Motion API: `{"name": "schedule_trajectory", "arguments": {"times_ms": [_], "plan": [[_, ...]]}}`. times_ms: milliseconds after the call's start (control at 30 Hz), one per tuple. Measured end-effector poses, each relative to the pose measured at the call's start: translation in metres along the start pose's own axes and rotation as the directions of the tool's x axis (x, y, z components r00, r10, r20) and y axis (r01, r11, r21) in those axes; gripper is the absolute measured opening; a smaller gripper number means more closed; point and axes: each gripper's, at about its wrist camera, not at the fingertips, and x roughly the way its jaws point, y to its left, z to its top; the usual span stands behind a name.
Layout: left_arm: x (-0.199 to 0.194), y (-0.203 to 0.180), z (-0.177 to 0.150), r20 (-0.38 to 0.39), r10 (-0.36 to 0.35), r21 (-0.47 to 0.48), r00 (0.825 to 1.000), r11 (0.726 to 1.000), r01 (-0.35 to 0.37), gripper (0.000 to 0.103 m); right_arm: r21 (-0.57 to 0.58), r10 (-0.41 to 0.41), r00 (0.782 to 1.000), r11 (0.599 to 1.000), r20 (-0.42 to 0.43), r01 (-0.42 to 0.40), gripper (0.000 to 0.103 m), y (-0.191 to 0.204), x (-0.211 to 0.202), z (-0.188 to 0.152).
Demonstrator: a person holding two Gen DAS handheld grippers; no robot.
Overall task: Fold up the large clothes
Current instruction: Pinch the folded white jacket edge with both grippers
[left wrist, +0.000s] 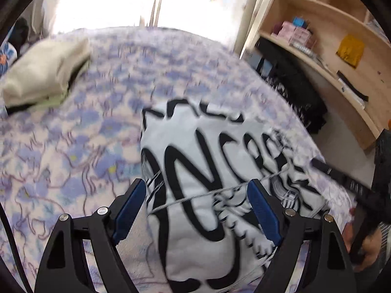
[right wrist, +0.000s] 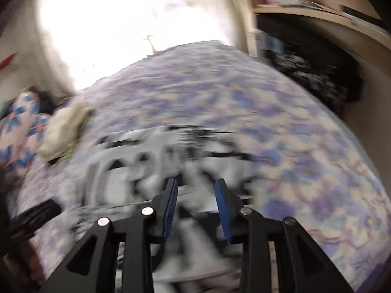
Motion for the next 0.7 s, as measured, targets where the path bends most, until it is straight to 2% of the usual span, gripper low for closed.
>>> {"name": "schedule_trajectory", "arguments": {"times_ms": [33, 100, 167, 233, 267, 300, 333, 367, 467, 533, 700], "plan": [[-0.001, -0.003, -0.001, 0.01, 0.004, 0.004, 1.0, 1.0, -0.004, 0.082, -0.021, 0.063, 0.998, 0.998, -0.022, -0.064, 0.032, 0.013, 0.001, -0.004], [0.004, -0.009, -0.007, 0.0, 0.004, 0.002, 1.0, 1.0, -0.004, 0.072, -0.037, 0.141, 0.987, 0.989, -0.072, -0.143, 0.032, 0.028, 0.01, -0.01], [0.015, -0.009, -0.014, -0.044, 0.009, -0.008, 0.999, 1.0, -0.009, 0.066, -0.062, 0.168, 0.977, 0.982, -0.129, -0.177, 0.032, 0.043, 0.025, -0.021], [0.027, -0.008, -0.025, -0.089, 0.04, -0.013, 0.995, 0.999, -0.041, 0.065, -0.112, 0.114, 0.977, 0.984, -0.182, -0.136, 0.032, 0.049, 0.04, -0.034], [0.029, -0.008, -0.031, -0.075, 0.082, 0.006, 0.994, 0.997, -0.082, 0.065, -0.134, 0.064, 0.979, 0.987, -0.194, -0.092, 0.031, 0.046, 0.045, -0.039], [0.03, -0.008, -0.035, -0.064, 0.12, 0.034, 0.991, 0.992, -0.118, 0.066, -0.149, 0.015, 0.982, 0.988, -0.189, -0.043, 0.024, 0.043, 0.048, -0.042], [0.03, -0.008, -0.037, -0.059, 0.123, 0.042, 0.991, 0.992, -0.12, 0.067, -0.164, -0.036, 0.983, 0.986, -0.178, 0.007, 0.012, 0.036, 0.049, -0.043], [0.03, -0.005, -0.038, -0.057, 0.119, 0.037, 0.991, 0.992, -0.117, 0.068, -0.171, -0.078, 0.983, 0.984, -0.163, 0.05, 0.009, 0.029, 0.046, -0.042], [0.032, 0.006, -0.037, -0.079, 0.092, -0.026, 0.993, 0.995, -0.095, 0.074, -0.178, -0.238, 0.968, 0.959, -0.08, 0.222, 0.009, 0.007, 0.033, -0.037], [0.033, 0.011, -0.037, -0.092, 0.077, -0.06, 0.993, 0.995, -0.082, 0.075, -0.125, -0.241, 0.966, 0.965, -0.088, 0.229, 0.009, -0.009, 0.029, -0.037], [0.033, 0.009, -0.038, -0.095, 0.087, -0.059, 0.992, 0.994, -0.093, 0.076, -0.051, -0.203, 0.974, 0.979, -0.102, 0.199, 0.013, -0.023, 0.027, -0.04]]}}
